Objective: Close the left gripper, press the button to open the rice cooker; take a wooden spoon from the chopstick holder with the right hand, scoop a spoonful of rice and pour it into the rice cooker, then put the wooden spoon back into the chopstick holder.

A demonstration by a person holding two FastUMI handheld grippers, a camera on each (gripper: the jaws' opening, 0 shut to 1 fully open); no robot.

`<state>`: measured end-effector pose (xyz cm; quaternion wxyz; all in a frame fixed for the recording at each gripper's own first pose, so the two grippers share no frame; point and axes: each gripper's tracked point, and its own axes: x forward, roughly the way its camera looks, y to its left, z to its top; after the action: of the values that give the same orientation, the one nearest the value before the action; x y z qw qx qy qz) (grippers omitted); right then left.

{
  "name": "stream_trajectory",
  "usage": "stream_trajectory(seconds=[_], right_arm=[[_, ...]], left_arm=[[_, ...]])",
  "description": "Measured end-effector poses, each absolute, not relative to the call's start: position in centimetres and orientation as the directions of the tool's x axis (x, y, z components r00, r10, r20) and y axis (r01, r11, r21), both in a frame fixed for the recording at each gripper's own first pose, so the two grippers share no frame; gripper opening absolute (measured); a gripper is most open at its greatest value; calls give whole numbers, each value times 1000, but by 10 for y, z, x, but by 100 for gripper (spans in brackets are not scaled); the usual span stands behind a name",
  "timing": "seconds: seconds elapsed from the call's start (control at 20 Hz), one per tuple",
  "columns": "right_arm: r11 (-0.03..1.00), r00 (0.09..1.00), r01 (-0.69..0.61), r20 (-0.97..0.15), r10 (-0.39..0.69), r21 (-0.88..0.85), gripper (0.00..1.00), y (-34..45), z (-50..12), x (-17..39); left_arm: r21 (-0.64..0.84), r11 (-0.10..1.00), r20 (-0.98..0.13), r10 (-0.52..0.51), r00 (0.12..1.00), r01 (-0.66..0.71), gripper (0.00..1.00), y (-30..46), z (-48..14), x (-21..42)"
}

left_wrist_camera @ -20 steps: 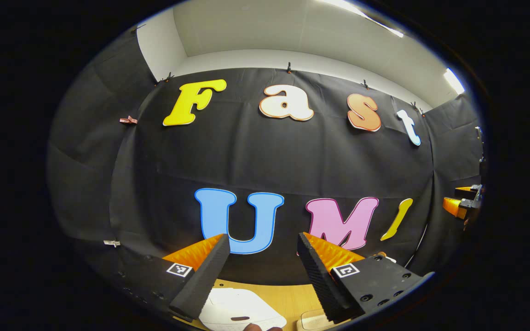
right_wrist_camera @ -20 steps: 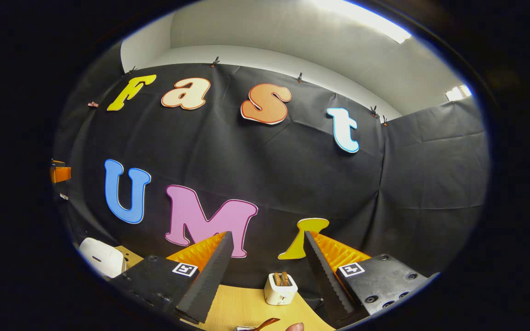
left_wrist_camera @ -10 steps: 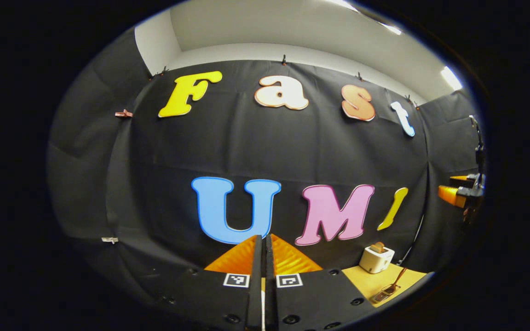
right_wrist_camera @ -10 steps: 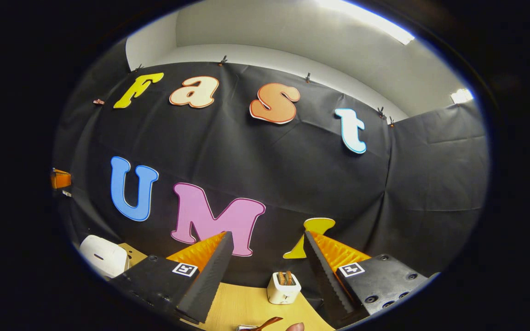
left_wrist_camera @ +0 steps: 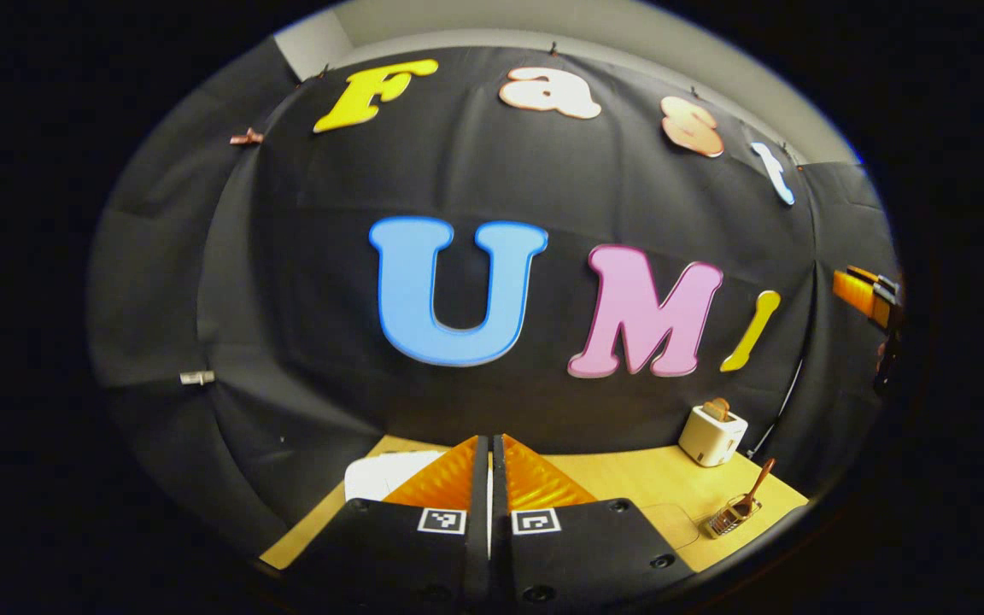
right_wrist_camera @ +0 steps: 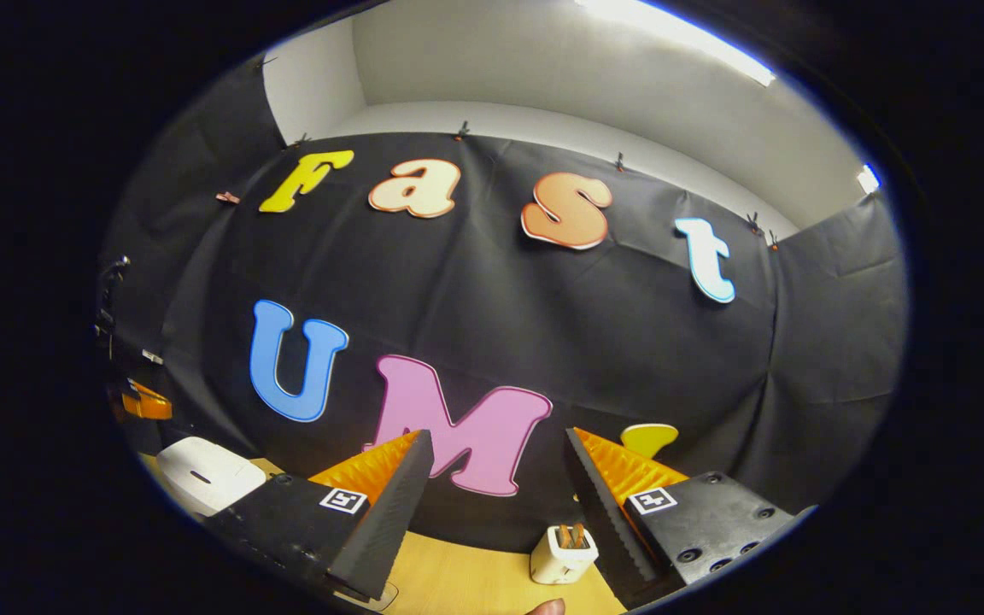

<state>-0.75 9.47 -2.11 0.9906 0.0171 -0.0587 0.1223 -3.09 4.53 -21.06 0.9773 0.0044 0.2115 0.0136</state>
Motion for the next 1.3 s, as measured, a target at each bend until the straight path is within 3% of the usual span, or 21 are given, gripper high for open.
stream_trajectory(seconds=[0.05, 0.45, 0.75, 0.85, 0.9, 1.3], right_arm=[[963, 955, -268, 140, 263, 18, 95, 105, -16, -8], [927, 930, -368, 52, 365, 76, 95, 154, -33, -24], [941, 944, -328, -10, 330, 77, 94, 146, -51, -30], [946, 948, -314, -31, 318, 84, 90, 142, -57, -31], [948, 950, -306, -37, 310, 85, 95, 141, -59, -31], [957, 957, -274, -77, 281, 92, 95, 141, -71, -29]], left_arm=[[15, 999, -456, 41, 889, -39, 5, 52, -231, -33], [17, 998, -607, 63, 792, -66, 5, 84, -323, -43], [-6, 999, -668, 30, 744, -46, 5, 89, -361, -42], [-5, 1000, -662, 16, 749, -26, 5, 87, -358, -38], [-9, 1000, -664, 6, 747, -17, 5, 86, -361, -35], [37, 999, -742, 13, 670, 22, 6, 81, -377, -40]])
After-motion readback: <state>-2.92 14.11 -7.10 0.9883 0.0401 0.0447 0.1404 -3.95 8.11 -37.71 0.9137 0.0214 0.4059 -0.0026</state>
